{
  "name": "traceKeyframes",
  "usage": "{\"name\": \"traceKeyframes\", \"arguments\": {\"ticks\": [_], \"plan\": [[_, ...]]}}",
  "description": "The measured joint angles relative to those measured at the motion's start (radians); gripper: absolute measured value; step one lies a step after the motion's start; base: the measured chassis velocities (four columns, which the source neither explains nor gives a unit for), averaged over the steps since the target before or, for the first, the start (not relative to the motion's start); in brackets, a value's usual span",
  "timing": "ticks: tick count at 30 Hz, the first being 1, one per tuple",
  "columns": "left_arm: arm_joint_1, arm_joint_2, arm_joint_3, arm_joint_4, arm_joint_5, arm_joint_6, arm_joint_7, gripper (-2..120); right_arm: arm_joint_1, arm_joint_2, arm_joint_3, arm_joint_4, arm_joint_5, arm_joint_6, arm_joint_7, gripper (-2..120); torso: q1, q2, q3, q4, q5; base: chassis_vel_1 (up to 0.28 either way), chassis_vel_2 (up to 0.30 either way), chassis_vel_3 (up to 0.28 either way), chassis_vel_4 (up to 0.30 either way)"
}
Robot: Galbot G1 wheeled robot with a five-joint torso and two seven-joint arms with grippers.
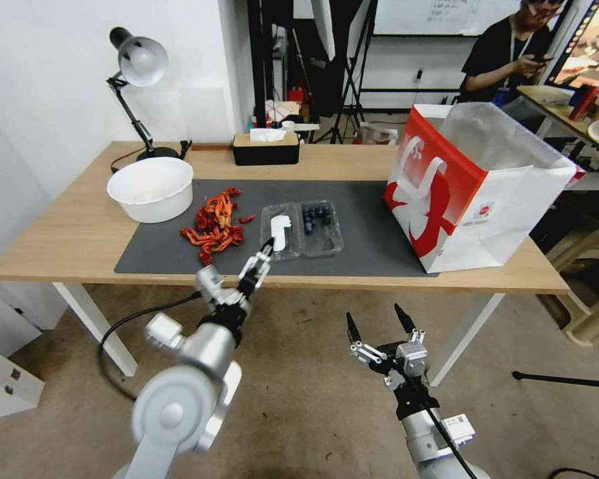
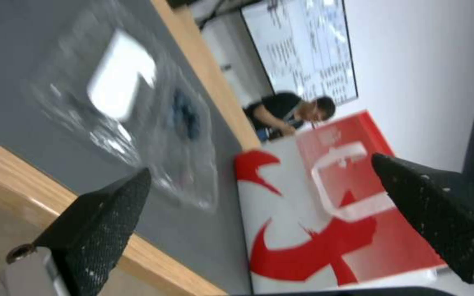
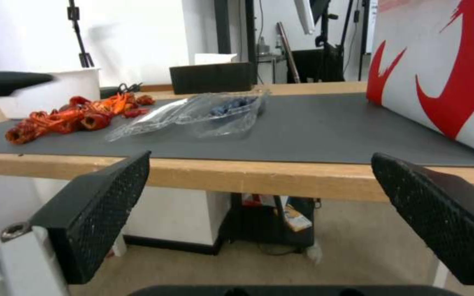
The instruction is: Close the takeout container lid, then place the container into the takeout bag.
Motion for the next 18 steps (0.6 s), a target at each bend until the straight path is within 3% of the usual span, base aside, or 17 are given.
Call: {"name": "traceKeyframes", "arguments": {"ticks": [8, 18], "plan": [[-0.132, -0.013, 0.085, 0.110, -0.023, -0.010, -0.051, 100, -0.029, 0.027, 0.010, -0.005, -0.043, 0.008, 0.000, 100, 0.000, 0.000, 0.000, 0.0001, 0.0001, 0.000, 0.000, 0.000, 0.000], [-0.265, -0.034, 0.155, 0.193, -0.017, -0.023, -0.237, 100, -0.034, 0.057, 0.015, -0.022, -0.074, 0.018, 0.002, 100, 0.000, 0.000, 0.000, 0.0001, 0.0001, 0.000, 0.000, 0.000, 0.000]]}}
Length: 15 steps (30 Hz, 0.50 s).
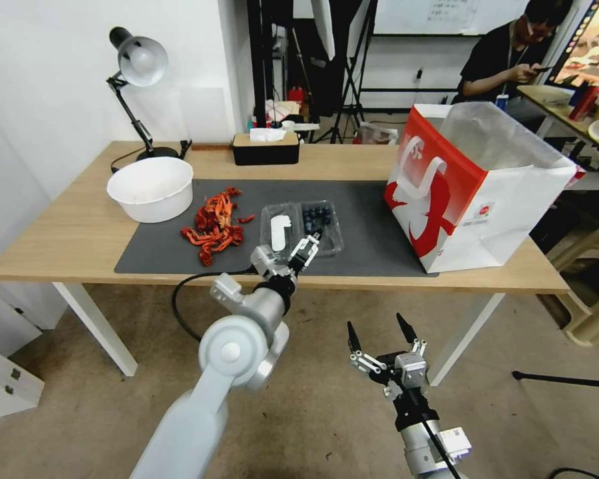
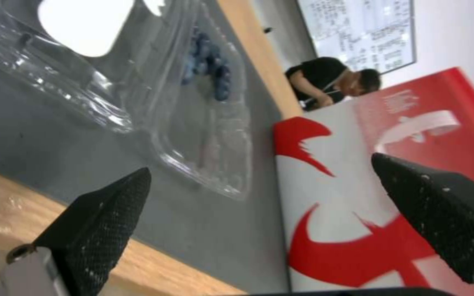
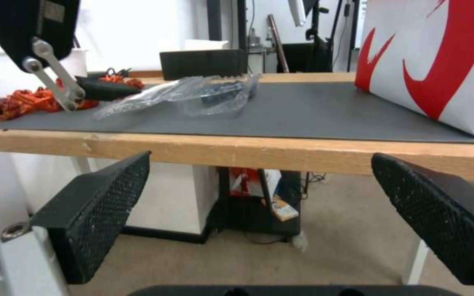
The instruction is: Close the takeout container lid, then place the container into the takeout bag.
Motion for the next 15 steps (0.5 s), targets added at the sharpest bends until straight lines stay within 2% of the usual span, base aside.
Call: {"name": "traceKeyframes", "arguments": {"ticks": [7, 15], "plan": [[-0.043, -0.007, 0.024, 0.050, 0.029, -0.009, -0.061, 100, 0.007, 0.002, 0.003, -0.011, -0.002, 0.000, 0.002, 100, 0.000, 0.000, 0.000, 0.0000, -0.0001, 0.000, 0.000, 0.000, 0.000], [-0.053, -0.017, 0.032, 0.077, 0.061, -0.018, -0.062, 100, 0.026, -0.020, 0.003, -0.015, 0.006, -0.009, 0.006, 100, 0.000, 0.000, 0.000, 0.0001, -0.0001, 0.000, 0.000, 0.000, 0.000]]}}
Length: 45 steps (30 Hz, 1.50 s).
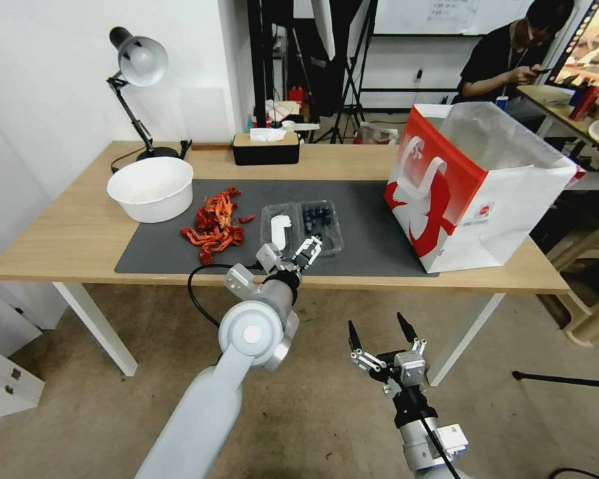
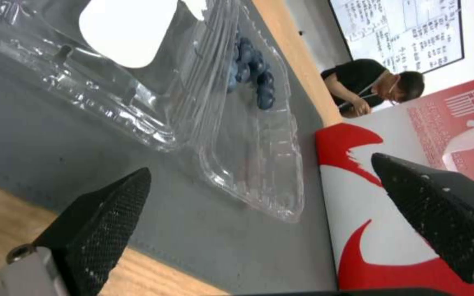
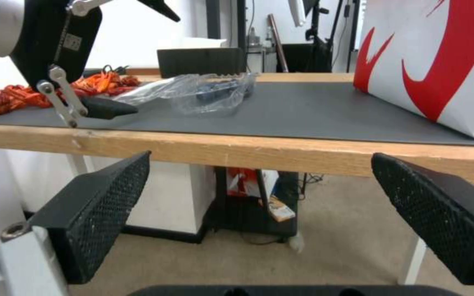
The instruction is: Close the takeout container lid, then place the container into the takeout bag.
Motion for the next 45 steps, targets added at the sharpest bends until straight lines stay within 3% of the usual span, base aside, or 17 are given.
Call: {"name": "traceKeyframes", "arguments": {"ticks": [28, 40, 42, 45], "plan": [[-0.021, -0.019, -0.039, 0.061, -0.004, -0.048, 0.015, 100, -0.033, 0.022, -0.009, -0.008, -0.028, 0.014, 0.000, 100, 0.000, 0.000, 0.000, 0.0000, 0.0000, 0.000, 0.000, 0.000, 0.000], [-0.005, -0.023, -0.038, 0.039, 0.023, -0.132, 0.210, 100, -0.048, 0.033, -0.008, -0.023, -0.041, 0.038, -0.004, 100, 0.000, 0.000, 0.000, 0.0000, 0.0000, 0.000, 0.000, 0.000, 0.000], [-0.011, -0.013, -0.039, 0.042, 0.049, -0.142, 0.288, 100, -0.051, 0.037, -0.008, -0.024, -0.046, 0.043, -0.004, 100, 0.000, 0.000, 0.000, 0.0000, 0.0000, 0.000, 0.000, 0.000, 0.000], [-0.018, -0.001, -0.035, 0.048, 0.067, -0.140, 0.345, 100, -0.056, 0.039, -0.007, -0.024, -0.052, 0.049, -0.004, 100, 0.000, 0.000, 0.000, 0.0001, 0.0000, 0.000, 0.000, 0.000, 0.000]]}}
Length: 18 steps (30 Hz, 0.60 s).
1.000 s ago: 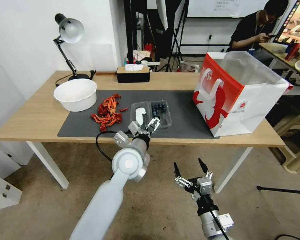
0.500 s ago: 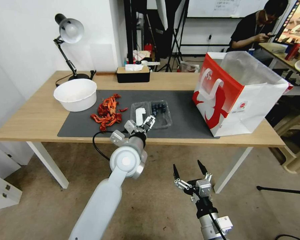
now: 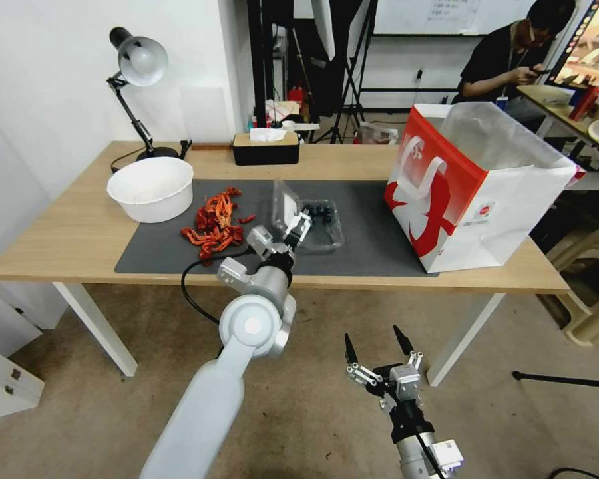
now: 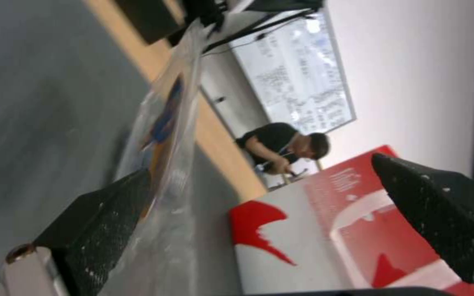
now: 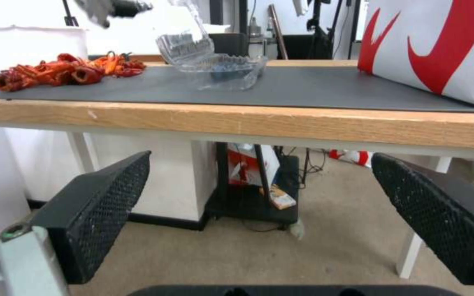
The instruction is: Close the takeout container lid, then place the container into the takeout bag.
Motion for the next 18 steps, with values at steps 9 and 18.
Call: {"name": "traceKeyframes", "arguments": {"ticks": [9, 18], "plan": [[-0.072, 0.013, 0.069, 0.040, 0.010, 0.056, 0.072, 100, -0.023, 0.002, 0.005, 0.000, -0.028, 0.021, 0.000, 100, 0.000, 0.000, 0.000, -0.0001, 0.0000, 0.000, 0.000, 0.000, 0.000], [-0.168, -0.009, 0.143, 0.116, -0.011, 0.183, -0.034, 100, -0.030, 0.005, 0.011, 0.005, -0.031, 0.024, 0.001, 100, 0.000, 0.000, 0.000, -0.0003, 0.0001, 0.000, 0.000, 0.000, 0.000]]}}
